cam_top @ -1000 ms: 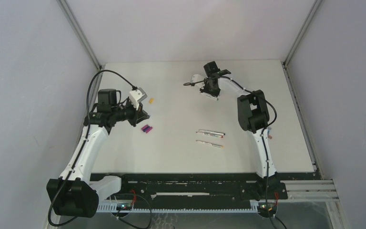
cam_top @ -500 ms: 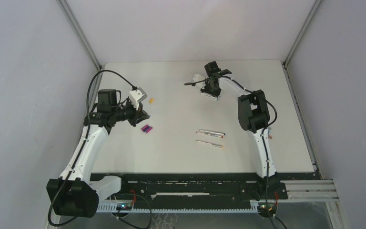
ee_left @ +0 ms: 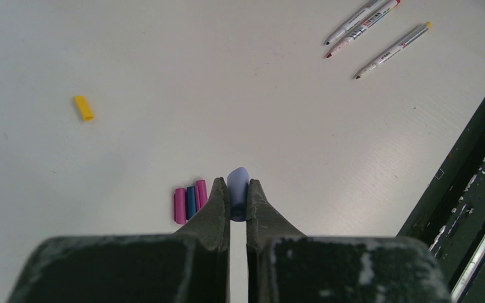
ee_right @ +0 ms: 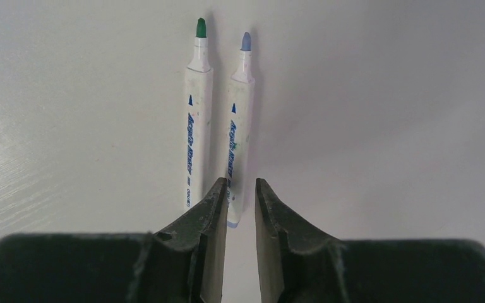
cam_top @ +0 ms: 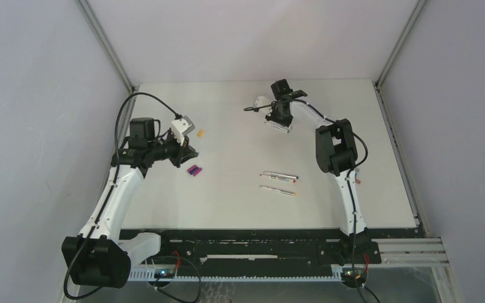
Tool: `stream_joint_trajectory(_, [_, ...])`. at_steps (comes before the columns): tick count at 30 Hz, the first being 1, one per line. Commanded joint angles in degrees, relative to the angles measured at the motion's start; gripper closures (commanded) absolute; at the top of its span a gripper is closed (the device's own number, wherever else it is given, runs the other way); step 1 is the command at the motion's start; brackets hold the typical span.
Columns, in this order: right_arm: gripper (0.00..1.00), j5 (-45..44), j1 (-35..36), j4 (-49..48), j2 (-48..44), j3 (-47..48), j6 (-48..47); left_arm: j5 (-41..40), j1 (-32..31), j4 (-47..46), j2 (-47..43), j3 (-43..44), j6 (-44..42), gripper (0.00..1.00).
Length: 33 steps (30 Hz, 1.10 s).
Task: Open the pen caps
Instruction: Place the pen at the center of the board, then place the pen cap at the center of the board.
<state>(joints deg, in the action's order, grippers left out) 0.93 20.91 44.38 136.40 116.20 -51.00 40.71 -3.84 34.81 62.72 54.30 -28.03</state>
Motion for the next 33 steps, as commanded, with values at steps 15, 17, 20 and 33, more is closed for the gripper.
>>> stream_joint_trajectory(15, [0.73, 5.5, 1.1, 0.9, -19.2, -7.4, 9.0, -1.3, 0.4, -3.2, 1.8, -1.2, 1.1, 1.00])
stream_joint_trajectory(17, [0.71, 5.9, 1.8, -0.1, -22.4, -10.8, 10.5, -2.3, 0.3, -3.9, 2.0, -1.1, 2.0, 1.00])
stream_joint_trajectory(20, [0.68, 6.6, 3.1, -1.5, -27.3, -16.4, 13.0, -4.1, 0.4, -5.1, 2.7, -1.0, 3.3, 1.00])
stream_joint_trajectory(33, [0.22, 11.1, 8.2, -1.6, -44.8, -30.2, 22.6, -14.6, 0.4, -9.6, 9.4, 2.0, 10.2, 1.00])
